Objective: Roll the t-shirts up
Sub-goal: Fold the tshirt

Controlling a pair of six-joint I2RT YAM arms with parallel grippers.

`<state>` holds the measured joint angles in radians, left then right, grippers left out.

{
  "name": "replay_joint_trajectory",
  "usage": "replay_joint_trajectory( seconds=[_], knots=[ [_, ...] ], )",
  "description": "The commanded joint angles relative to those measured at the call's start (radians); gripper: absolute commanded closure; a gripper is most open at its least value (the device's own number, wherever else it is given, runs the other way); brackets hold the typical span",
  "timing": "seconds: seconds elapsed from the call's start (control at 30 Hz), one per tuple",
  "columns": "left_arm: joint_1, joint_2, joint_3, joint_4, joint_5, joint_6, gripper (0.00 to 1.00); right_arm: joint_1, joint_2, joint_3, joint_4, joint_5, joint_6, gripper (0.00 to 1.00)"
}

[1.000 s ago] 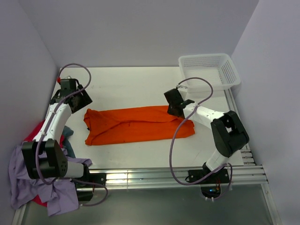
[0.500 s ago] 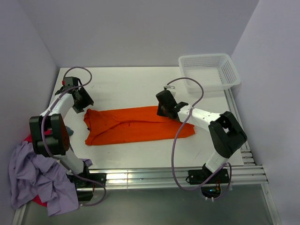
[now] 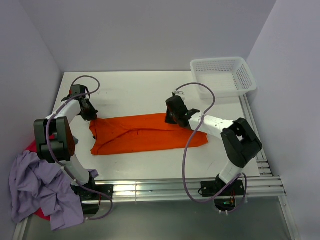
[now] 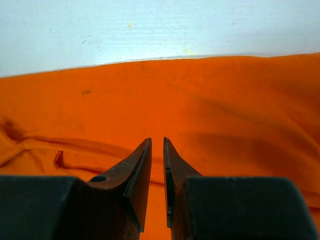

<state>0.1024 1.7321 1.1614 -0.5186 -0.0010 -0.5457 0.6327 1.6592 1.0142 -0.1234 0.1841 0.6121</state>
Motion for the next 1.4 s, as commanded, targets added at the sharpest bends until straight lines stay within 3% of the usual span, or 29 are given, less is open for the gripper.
replay_joint_trajectory(
  seconds=[0.0, 0.2, 0.27, 0.47, 0.67, 0.73, 1.23, 1.37],
  knots=[
    [0.002, -0.022, -0.009, 0.009, -0.046, 0.0, 1.0, 0.022, 0.007, 0.004, 0.057, -0.06, -0.005, 0.78],
    [0.005, -0.029, 0.001, -0.008, -0.085, 0.01, 1.0, 0.105, 0.083, 0.098, 0.094, -0.179, -0.04, 0.78],
    [0.003, -0.031, 0.004, -0.008, -0.091, 0.01, 1.0, 0.133, 0.143, 0.159, 0.108, -0.282, -0.052, 0.78],
    [0.005, -0.042, 0.011, -0.02, -0.143, 0.029, 1.0, 0.15, 0.283, 0.293, 0.189, -0.517, -0.087, 0.65],
    [0.003, -0.019, 0.023, -0.021, -0.119, 0.029, 1.0, 0.167, 0.399, 0.44, 0.191, -0.583, -0.138, 0.46],
    [0.005, -0.022, 0.021, -0.021, -0.122, 0.03, 1.0, 0.168, 0.451, 0.5, 0.177, -0.6, -0.152, 0.45],
    [0.005, -0.034, 0.009, -0.015, -0.108, 0.035, 1.0, 0.234, 0.651, 0.762, 0.061, -0.529, -0.267, 0.46],
    [0.005, -0.034, 0.011, -0.017, -0.108, 0.036, 1.0, 0.239, 0.665, 0.767, 0.053, -0.523, -0.27, 0.49]
  ],
)
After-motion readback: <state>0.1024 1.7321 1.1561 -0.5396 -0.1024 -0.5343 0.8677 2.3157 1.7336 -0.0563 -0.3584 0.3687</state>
